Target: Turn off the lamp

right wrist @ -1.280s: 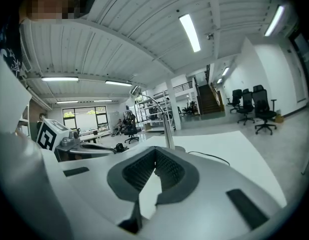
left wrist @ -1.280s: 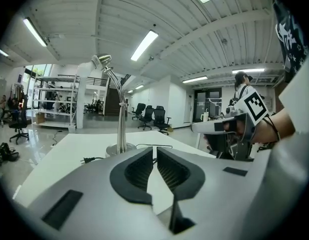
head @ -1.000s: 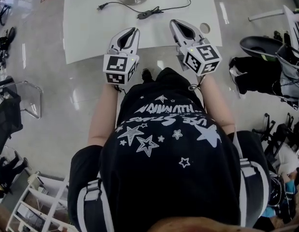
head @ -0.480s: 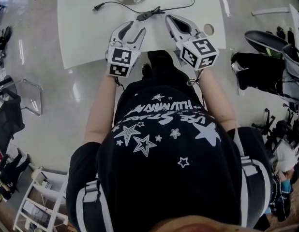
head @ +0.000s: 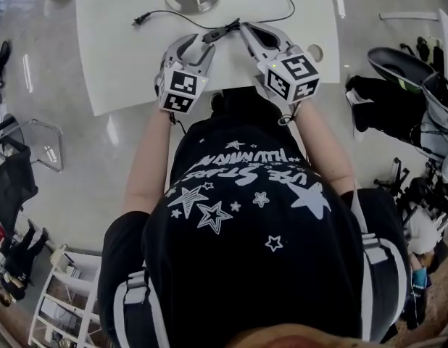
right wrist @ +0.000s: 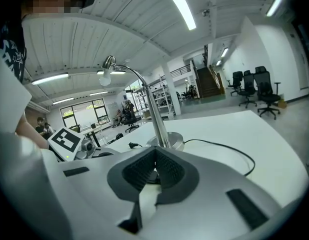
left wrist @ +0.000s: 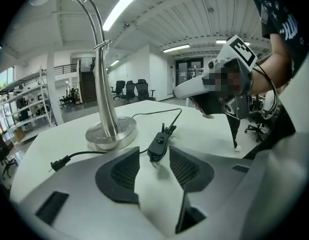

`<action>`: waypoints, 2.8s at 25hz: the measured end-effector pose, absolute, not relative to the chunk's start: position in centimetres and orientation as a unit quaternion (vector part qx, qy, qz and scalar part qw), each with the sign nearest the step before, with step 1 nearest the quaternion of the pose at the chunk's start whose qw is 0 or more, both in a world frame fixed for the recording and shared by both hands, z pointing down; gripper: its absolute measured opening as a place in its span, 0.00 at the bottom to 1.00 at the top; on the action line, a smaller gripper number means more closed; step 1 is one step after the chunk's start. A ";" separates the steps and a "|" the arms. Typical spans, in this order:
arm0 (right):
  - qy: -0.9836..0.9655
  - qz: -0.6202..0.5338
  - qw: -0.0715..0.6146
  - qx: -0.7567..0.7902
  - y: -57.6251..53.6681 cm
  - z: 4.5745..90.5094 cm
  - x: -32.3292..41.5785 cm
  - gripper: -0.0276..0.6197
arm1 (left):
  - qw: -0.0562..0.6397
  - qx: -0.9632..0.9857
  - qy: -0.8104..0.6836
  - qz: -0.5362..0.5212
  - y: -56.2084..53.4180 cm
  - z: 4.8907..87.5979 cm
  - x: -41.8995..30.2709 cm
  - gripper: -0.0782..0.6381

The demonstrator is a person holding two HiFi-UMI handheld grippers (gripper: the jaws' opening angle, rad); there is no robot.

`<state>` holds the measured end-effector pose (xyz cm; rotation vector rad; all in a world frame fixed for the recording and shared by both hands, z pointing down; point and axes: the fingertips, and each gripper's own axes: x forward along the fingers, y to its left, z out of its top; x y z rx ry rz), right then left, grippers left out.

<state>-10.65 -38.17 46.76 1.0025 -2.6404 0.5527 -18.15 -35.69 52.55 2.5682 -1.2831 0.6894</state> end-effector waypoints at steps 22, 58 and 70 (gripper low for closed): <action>-0.919 0.221 0.266 0.191 -36.8 52.5 -16.7 0.05 | 0.085 0.872 -0.397 0.274 -36.5 54.2 -17.0 0.30; -0.909 0.233 0.294 0.179 -35.8 53.0 -18.5 0.05 | 0.120 0.861 -0.410 0.275 -36.5 54.8 -16.7 0.29; -0.903 0.252 0.242 0.251 -34.9 50.8 -12.7 0.05 | 0.124 0.848 -0.456 0.241 -34.1 52.8 -19.2 0.29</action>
